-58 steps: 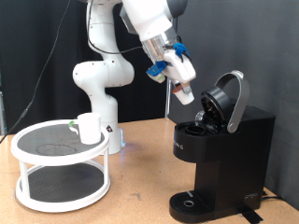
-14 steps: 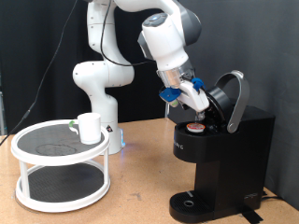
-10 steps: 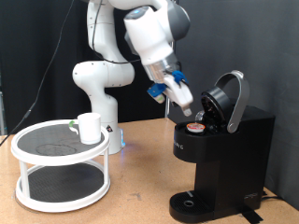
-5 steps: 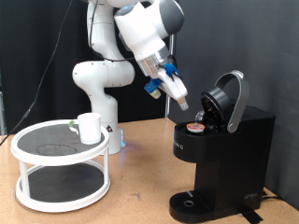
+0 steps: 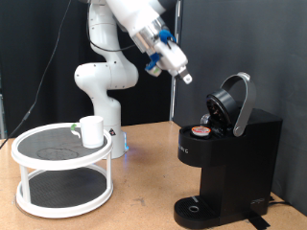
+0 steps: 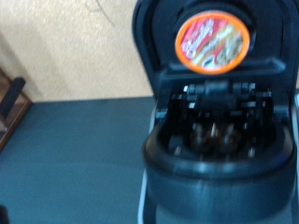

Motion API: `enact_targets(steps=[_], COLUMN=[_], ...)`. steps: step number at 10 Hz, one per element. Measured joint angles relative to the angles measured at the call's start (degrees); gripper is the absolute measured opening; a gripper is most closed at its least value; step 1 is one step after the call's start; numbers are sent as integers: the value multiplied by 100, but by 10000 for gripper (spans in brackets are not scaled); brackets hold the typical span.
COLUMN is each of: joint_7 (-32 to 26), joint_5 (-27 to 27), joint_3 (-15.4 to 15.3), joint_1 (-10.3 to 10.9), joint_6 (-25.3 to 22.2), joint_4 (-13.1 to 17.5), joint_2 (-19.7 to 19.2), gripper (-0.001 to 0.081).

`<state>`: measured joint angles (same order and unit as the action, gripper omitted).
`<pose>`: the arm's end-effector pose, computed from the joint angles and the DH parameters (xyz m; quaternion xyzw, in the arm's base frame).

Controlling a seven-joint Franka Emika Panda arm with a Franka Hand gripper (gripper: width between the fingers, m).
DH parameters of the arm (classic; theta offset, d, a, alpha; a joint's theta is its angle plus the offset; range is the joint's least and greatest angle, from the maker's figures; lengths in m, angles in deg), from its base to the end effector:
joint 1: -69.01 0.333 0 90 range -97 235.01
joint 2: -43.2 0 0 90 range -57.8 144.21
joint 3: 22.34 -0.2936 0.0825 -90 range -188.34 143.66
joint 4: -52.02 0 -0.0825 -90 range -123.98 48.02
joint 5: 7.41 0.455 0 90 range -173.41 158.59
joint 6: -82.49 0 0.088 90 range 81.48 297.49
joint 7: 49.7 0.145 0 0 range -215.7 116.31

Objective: Make a cup of coffee with the keurig machine

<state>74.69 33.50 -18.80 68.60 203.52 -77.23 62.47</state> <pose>0.5596 0.0126 0.4528 -0.2701 0.9020 0.2385 0.2377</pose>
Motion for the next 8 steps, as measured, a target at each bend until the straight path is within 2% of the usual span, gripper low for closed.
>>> enact_targets(steps=[3,4,6,8], joint_7=[43,41,-109,-146], joint_5=[-87,-81,311,571], joint_3=[101,97,90,23], joint_1=[-63,-62,-21,113], joint_6=[-622,-580,-433,-494], joint_4=[434,416,406,518], joint_2=[-4,-5,-5,-47], gripper=[734,734,734,734])
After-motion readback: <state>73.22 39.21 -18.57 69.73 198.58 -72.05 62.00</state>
